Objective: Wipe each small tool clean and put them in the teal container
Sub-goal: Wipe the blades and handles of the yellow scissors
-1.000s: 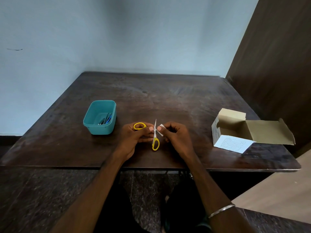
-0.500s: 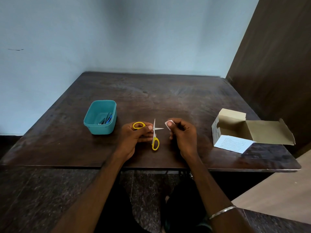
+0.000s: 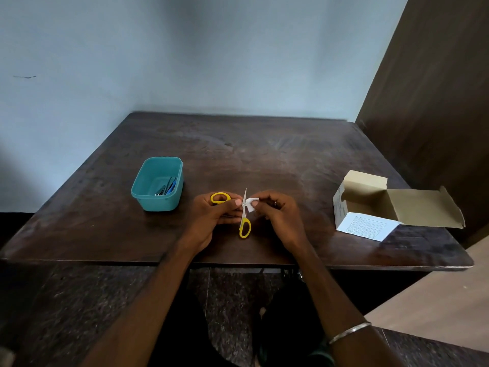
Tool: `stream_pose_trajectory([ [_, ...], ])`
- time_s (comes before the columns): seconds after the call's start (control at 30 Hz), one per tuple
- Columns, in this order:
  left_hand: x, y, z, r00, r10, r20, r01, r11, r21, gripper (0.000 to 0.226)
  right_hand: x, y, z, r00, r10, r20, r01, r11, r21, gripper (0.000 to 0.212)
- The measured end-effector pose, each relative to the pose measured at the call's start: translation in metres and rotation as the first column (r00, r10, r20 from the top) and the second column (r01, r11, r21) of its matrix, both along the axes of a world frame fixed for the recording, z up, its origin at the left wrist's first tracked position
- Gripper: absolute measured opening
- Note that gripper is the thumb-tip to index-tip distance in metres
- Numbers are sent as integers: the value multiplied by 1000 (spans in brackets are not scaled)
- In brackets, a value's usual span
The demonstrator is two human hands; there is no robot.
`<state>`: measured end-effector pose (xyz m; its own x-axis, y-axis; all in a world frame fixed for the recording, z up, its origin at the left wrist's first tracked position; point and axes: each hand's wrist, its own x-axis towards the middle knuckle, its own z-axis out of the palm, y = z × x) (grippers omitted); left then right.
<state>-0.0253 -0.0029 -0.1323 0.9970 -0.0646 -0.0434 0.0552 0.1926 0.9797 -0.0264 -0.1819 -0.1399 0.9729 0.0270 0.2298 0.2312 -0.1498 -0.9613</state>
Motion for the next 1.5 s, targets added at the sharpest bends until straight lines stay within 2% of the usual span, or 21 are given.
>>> stream_pose_trajectory([
  [0.17, 0, 1, 0, 1000, -21, 2, 21, 1000, -2, 11, -2, -1, 3, 998, 60, -8, -59, 995, 77, 13],
  [0.23, 0, 1, 0, 1000, -27, -3, 27, 1000, -10, 10, -1, 0, 4, 999, 51, -17, -48, 992, 116, 20],
  [0.3, 1, 1, 0, 999, -37, 0, 37, 999, -11, 9, -1, 0, 5, 999, 42, -23, -39, 993, 110, 23],
  [0.53, 2, 2, -2, 999, -40, 5, 40, 999, 8, 12, 2, -1, 1, 996, 76, -38, -74, 995, 69, 4],
  [0.87, -1, 1, 2, 999, -45, 11, 45, 999, 1, 10, -2, 1, 4, 993, 103, -53, -106, 993, -53, 8],
  [1.07, -2, -1, 3, 1000, -16, -14, 16, 999, -43, 9, -1, -1, 4, 995, 72, -65, -74, 997, -26, 8],
  [1.33, -1, 2, 2, 999, -41, -16, 41, 999, -12, 10, -3, 0, 5, 993, 101, -65, -106, 992, -66, 8],
  [1.5, -2, 1, 3, 999, -28, -17, 27, 999, -41, 9, -3, -1, 4, 996, 54, -73, -56, 998, -22, 8],
])
